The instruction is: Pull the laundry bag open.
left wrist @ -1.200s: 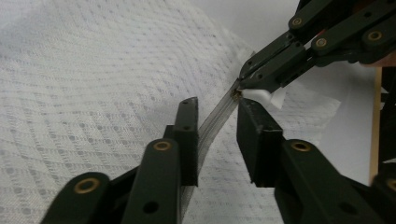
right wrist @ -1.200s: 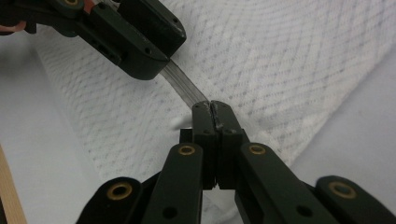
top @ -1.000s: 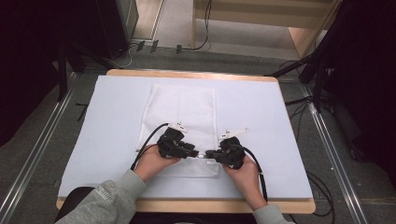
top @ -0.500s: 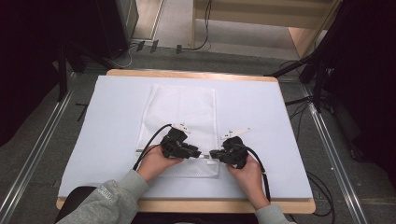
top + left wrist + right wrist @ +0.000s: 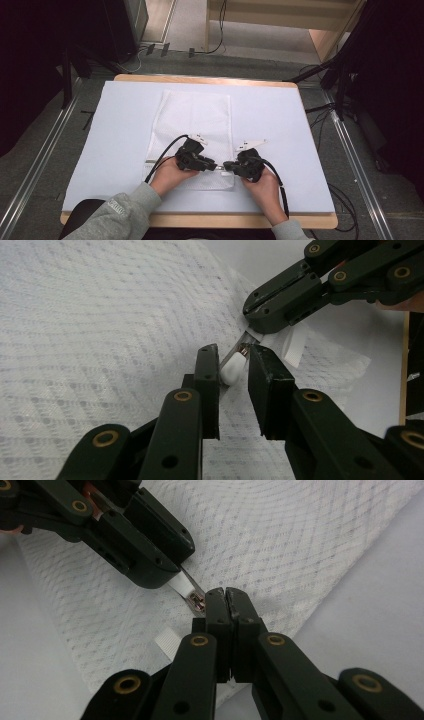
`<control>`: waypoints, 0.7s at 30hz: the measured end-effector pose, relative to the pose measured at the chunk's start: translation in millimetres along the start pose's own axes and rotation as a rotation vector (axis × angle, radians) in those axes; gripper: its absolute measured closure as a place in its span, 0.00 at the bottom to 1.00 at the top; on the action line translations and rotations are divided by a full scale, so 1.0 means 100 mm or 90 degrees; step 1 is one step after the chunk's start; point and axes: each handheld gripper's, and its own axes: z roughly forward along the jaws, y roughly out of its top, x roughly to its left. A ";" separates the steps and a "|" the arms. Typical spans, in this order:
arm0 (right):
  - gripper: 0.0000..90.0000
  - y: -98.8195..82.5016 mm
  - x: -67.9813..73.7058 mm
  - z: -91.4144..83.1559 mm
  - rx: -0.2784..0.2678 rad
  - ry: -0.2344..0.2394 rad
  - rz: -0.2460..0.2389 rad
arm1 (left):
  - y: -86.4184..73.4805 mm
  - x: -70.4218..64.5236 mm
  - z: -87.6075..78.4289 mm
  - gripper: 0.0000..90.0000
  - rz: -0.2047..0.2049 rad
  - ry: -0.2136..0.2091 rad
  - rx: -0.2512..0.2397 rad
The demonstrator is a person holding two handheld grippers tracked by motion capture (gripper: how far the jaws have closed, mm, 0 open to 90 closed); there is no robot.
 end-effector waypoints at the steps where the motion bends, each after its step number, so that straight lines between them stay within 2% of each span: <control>1: 1.00 0.00 0.01 0.00 0.000 -0.005 -0.011 | 0.00 -0.01 0.01 0.84 0.003 0.000 0.000; 4: 1.00 0.00 0.04 0.00 0.000 -0.021 -0.034 | 0.01 -0.02 0.03 0.85 0.008 -0.002 -0.001; 8: 1.00 -0.01 0.04 0.00 -0.004 -0.015 -0.025 | 0.01 -0.04 0.05 0.87 0.012 -0.002 -0.002; 10: 1.00 -0.03 0.02 0.00 -0.009 -0.009 -0.010 | 0.01 -0.06 0.07 0.88 0.015 -0.002 0.001; 12: 1.00 -0.03 0.01 0.00 -0.012 -0.007 -0.009 | 0.01 -0.07 0.09 0.89 0.026 -0.002 0.005; 15: 1.00 -0.04 0.02 -0.01 -0.011 -0.008 -0.011 | 0.02 -0.08 0.11 0.91 0.029 0.000 0.002; 21: 0.99 -0.05 0.02 -0.02 -0.011 -0.011 -0.007 | 0.02 -0.05 0.12 0.95 0.013 -0.013 -0.001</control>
